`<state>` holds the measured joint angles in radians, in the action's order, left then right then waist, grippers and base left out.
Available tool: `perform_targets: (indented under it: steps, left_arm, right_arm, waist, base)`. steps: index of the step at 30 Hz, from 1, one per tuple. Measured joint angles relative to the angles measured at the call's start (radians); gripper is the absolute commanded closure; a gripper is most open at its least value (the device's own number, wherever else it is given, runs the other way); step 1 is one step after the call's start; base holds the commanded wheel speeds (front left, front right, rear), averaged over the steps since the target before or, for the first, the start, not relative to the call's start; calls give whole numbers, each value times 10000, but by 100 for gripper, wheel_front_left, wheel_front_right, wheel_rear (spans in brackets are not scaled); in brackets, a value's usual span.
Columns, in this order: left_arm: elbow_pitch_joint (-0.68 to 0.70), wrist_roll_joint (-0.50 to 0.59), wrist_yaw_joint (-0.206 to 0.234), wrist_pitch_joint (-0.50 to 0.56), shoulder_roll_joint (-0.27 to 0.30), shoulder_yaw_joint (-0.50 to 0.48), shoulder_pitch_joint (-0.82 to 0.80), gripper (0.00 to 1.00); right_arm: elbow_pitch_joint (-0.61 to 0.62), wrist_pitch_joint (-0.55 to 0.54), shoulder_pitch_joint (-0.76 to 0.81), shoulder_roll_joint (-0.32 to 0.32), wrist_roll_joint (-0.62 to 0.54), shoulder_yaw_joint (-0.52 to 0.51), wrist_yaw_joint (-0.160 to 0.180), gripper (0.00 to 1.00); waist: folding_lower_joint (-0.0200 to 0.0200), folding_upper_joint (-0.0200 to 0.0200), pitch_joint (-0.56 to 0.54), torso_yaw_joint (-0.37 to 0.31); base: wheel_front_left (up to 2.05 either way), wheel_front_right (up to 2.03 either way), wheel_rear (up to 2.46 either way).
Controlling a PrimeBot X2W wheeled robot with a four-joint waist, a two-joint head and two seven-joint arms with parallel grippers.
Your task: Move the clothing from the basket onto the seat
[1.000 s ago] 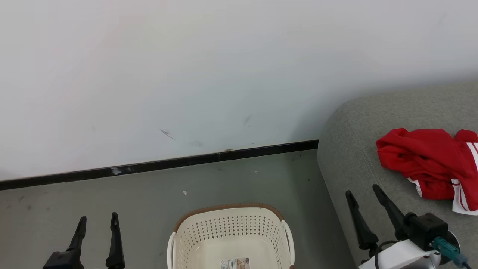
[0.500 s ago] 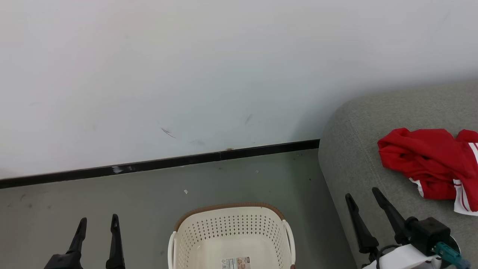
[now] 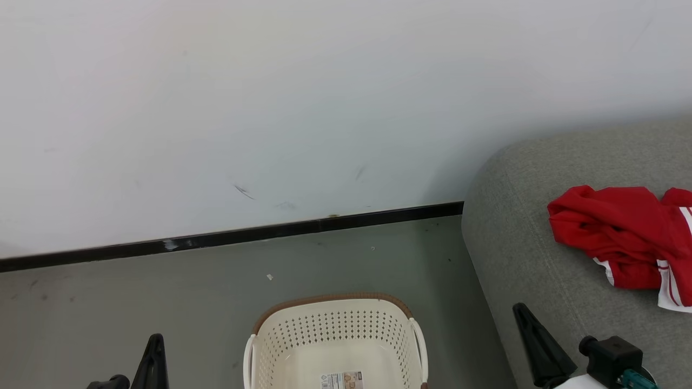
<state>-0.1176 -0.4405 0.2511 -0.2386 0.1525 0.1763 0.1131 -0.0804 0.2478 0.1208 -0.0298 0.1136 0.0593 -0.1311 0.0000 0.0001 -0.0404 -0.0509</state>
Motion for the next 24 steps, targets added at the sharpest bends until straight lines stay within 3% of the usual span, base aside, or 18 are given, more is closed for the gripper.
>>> perform_targets:
  steps: [16, 24]
  left_arm:
    - [-15, -1916, -485, 462, -199, -318, -20, 100]
    - [-54, -2679, -738, 708, -245, -472, -41, 100]
  right_arm:
    - [337, -15, 231, 2, 2295, 184, 0, 100]
    - [280, -249, 182, -6, 3584, -77, 2, 100]
  waist:
    - [5, 0, 71, 60]
    - [46, 0, 92, 126]
  base:
    - [0, 0, 0]
    - [0, 0, 0]
